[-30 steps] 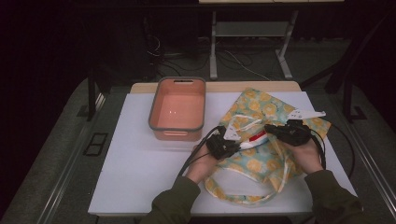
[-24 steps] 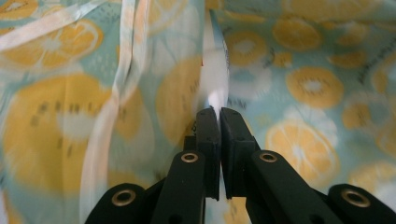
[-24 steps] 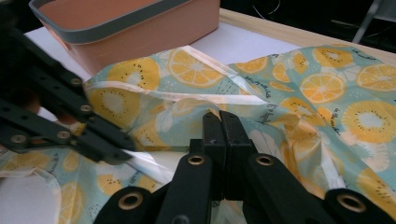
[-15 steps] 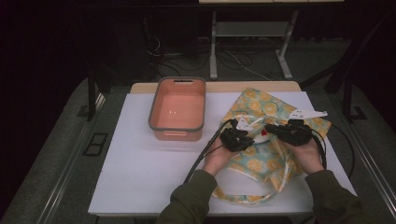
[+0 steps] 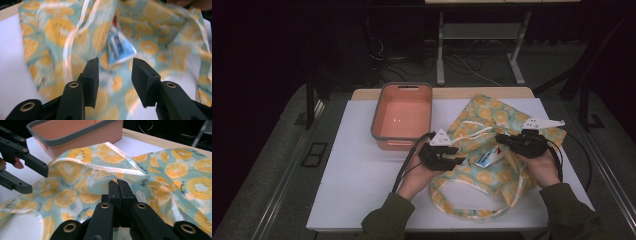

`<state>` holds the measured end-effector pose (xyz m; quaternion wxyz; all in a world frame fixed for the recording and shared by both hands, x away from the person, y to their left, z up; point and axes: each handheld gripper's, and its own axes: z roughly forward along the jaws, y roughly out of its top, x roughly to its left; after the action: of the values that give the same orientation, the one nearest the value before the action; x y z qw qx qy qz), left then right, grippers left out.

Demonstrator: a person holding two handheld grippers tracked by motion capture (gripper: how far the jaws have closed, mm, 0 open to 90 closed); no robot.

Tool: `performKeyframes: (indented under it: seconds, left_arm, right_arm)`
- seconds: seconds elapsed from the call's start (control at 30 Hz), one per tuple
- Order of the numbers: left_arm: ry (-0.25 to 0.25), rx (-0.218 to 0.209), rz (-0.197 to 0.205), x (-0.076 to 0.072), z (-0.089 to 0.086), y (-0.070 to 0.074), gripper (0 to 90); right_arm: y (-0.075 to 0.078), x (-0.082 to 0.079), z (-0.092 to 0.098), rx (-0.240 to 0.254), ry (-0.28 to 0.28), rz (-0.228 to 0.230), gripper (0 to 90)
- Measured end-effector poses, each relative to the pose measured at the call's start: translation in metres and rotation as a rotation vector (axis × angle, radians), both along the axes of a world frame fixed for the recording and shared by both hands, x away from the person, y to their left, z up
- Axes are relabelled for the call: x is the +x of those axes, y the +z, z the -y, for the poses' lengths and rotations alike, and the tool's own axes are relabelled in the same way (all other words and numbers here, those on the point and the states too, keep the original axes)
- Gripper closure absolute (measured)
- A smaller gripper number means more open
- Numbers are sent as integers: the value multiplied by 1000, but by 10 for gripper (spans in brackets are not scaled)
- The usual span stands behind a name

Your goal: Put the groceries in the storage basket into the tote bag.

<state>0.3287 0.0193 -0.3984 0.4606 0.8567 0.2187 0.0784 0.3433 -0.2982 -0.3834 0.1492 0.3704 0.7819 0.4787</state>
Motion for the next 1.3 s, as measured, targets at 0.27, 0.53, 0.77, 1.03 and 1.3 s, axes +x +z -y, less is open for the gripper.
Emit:
performKeyframes:
  seconds: [0.27,0.53,0.77,1.03,1.3]
  left_arm:
    - [44,25,-15,-19,-42,-6,496]
    - [92,54,-80,-22,-66,-20,405]
    - [56,72,-103,-24,-53,-28,324]
    - [-1,84,-83,-29,-30,-33,339]
    - [-13,182,-67,-22,-14,-51,426]
  right_arm:
    - [5,-30,-4,-25,117,-8,899]
    - [-17,-56,-15,-129,227,-82,897]
    - [-44,-55,-29,-229,280,-171,894]
    - [-30,-58,-21,-157,230,-129,628]
    - [-19,-78,-14,-109,260,-113,587]
